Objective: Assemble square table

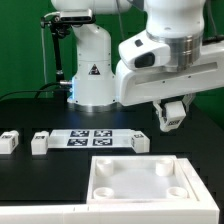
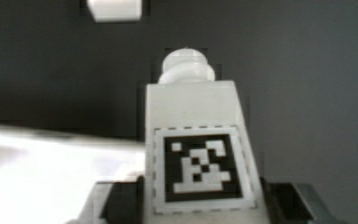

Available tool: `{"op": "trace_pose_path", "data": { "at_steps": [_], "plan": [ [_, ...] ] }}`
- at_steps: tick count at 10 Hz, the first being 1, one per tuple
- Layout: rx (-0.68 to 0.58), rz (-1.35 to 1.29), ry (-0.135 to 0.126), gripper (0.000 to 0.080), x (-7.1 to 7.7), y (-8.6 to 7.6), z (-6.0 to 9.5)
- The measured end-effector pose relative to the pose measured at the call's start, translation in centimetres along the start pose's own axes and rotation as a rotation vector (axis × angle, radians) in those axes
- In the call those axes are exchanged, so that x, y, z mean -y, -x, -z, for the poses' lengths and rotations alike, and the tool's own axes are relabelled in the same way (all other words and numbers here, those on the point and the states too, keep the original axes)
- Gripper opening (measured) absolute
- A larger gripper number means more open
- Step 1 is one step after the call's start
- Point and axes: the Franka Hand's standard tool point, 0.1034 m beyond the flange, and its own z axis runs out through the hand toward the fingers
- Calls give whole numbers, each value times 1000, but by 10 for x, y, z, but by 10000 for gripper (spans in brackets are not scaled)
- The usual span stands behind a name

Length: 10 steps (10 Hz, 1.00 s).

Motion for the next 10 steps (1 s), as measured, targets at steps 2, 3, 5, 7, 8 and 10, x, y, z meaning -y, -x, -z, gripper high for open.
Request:
{"op": "trace_pose_path", "data": {
  "at_steps": [2, 3, 5, 7, 8, 10],
  "plan": [
    [-140, 27, 18, 287, -6, -16, 7],
    [-222, 27, 34, 287, -9, -17, 6],
    [-330, 26, 55, 287, -14, -19, 6],
    [-507, 67, 93, 287, -27, -41, 11],
    [-513, 68, 91, 287, -27, -50, 12],
    [-553, 100, 92, 287, -23, -81, 18]
  ]
}}
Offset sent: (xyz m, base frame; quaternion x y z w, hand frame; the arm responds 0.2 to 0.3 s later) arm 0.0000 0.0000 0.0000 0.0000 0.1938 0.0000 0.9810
